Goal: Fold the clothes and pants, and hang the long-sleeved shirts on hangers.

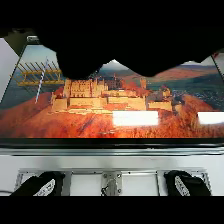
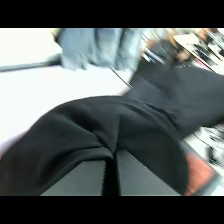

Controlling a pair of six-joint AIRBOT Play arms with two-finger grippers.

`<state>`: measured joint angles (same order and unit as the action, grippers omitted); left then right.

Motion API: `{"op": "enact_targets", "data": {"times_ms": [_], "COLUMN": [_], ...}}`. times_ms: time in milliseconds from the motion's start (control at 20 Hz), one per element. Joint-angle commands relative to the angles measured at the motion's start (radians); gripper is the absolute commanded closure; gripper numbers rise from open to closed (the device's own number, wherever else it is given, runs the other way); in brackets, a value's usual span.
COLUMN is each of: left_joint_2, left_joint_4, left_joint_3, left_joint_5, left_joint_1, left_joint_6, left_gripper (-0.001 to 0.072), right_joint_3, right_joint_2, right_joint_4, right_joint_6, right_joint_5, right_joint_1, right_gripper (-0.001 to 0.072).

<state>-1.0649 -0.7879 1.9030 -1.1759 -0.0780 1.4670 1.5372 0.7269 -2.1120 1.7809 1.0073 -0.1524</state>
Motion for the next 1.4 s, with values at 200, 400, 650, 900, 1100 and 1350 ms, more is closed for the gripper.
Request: {"op": "enact_targets", "data": {"times_ms": [200, 400, 650, 900, 1100, 1350], "left_joint_2": [0.097, -0.058, -0.21, -0.308, -0.306, -0.373], "left_joint_4": [-0.137, -0.137, -0.137, -0.135, -0.134, -0.1], "left_joint_3": [-0.415, -0.588, -0.718, -0.802, -0.808, -0.891], "left_joint_5": [0.046, 0.031, 0.005, -0.014, 0.012, 0.167], "left_joint_1": [0.002, 0.002, 0.002, 0.043, 0.165, 0.153], "left_joint_6": [0.013, 0.008, -0.025, -0.028, -0.021, -0.024], "left_gripper": [0.0682, 0.0682, 0.0682, 0.0019, 0.0019, 0.0019], "right_joint_3": [-0.114, -0.474, -0.755, -0.743, -0.689, -0.69], "right_joint_2": [-0.047, -0.049, -0.048, -0.047, -0.047, 0.004], "right_joint_4": [0.074, 0.079, 0.064, 0.024, 0.024, 0.024], "right_joint_6": [-0.132, -0.129, -0.129, -0.129, -0.129, -0.13], "right_joint_5": [0.38, 0.325, 0.31, 0.287, 0.243, 0.243], "right_joint_1": [-0.001, 0.051, 0.134, 0.132, 0.132, 0.134], "right_gripper": [0.0685, 0.0686, 0.0576, 0.0, 0.0003, 0.0004]}}
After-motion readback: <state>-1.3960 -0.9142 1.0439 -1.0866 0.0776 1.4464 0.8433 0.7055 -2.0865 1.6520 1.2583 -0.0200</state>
